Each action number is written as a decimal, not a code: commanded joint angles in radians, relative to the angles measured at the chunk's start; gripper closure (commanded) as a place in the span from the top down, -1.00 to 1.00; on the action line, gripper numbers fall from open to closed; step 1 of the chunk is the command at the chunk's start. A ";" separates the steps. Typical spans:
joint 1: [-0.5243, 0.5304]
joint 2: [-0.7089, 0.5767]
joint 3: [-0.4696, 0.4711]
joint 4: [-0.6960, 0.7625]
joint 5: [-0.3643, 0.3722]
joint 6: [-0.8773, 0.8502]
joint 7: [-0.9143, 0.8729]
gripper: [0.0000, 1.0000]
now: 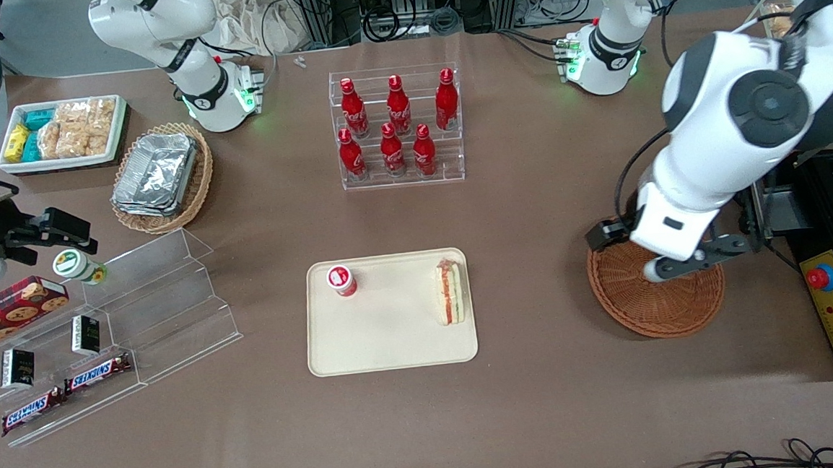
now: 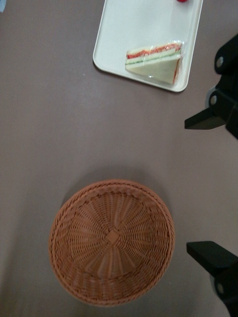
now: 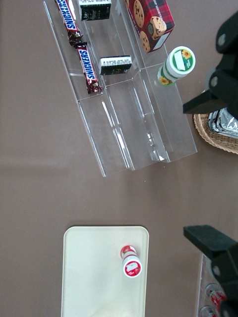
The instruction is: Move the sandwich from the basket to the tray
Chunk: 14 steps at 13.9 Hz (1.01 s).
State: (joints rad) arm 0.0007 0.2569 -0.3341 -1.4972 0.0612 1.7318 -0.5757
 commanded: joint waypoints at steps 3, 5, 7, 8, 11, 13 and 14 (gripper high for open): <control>0.080 -0.047 -0.005 -0.034 -0.023 -0.046 0.141 1.00; 0.117 -0.064 -0.002 -0.037 -0.026 -0.083 0.233 1.00; 0.105 -0.088 0.073 -0.037 -0.026 -0.112 0.319 1.00; 0.093 -0.094 0.117 -0.037 -0.026 -0.118 0.388 1.00; 0.065 -0.100 0.232 -0.023 -0.032 -0.153 0.523 1.00; 0.023 -0.091 0.291 -0.005 -0.029 -0.164 0.521 1.00; 0.019 -0.088 0.306 0.008 -0.032 -0.166 0.520 1.00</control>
State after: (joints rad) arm 0.0643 0.1774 -0.0717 -1.5032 0.0413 1.5871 -0.0614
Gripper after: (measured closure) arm 0.000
